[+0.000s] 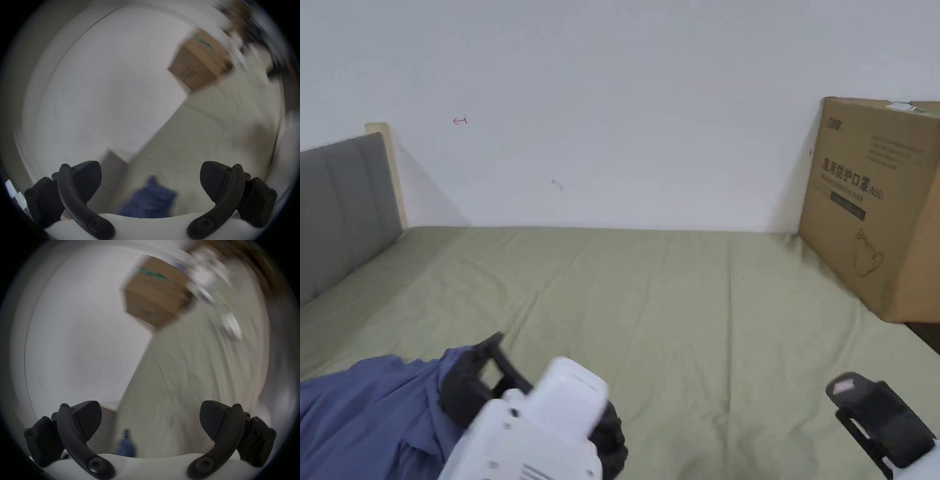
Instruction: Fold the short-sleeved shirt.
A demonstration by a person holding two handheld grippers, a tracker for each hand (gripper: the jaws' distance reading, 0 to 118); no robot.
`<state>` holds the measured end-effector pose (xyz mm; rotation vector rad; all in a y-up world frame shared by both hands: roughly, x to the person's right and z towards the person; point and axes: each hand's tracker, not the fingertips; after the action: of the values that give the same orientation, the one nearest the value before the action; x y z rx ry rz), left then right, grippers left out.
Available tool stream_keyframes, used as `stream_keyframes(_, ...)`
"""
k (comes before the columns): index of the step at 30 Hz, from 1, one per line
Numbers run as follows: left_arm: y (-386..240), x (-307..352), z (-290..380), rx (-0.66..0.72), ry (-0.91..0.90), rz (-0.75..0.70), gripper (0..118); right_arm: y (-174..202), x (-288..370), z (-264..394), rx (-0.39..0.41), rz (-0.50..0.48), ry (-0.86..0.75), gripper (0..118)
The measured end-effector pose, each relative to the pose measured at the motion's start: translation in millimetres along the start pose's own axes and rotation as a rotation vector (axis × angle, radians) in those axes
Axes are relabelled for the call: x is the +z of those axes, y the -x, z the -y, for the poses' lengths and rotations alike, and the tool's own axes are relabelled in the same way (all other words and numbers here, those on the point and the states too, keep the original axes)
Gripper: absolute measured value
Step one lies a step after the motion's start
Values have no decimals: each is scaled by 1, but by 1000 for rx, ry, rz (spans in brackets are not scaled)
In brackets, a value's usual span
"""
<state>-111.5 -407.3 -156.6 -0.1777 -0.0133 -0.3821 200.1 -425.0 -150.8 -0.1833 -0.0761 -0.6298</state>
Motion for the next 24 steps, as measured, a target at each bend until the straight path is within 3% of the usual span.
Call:
stream_keyframes(2,21,2,4,399,-71,64,118,35,14,7,434,9,-205,118)
stream_keyframes(3,28,6,10,514,-121,87,118,44,20,16,583,-17,-310,118)
stream_keyframes(5,32,8,24,513,-175,4,118,56,26,25,674,-31,-384,118)
stream_keyframes(8,27,12,31,385,-222,-107,118,54,25,24,556,-55,-308,118)
stream_keyframes(10,29,13,30,369,-226,-97,118,48,21,21,497,-46,-263,118)
stream_keyframes(16,24,23,17,343,-245,-107,118,41,19,26,547,-31,-279,118)
stream_keyframes(19,20,25,17,273,-294,-128,118,40,23,29,593,-58,-386,118)
stream_keyframes(24,17,29,17,318,-368,-190,118,34,20,30,583,-65,-388,118)
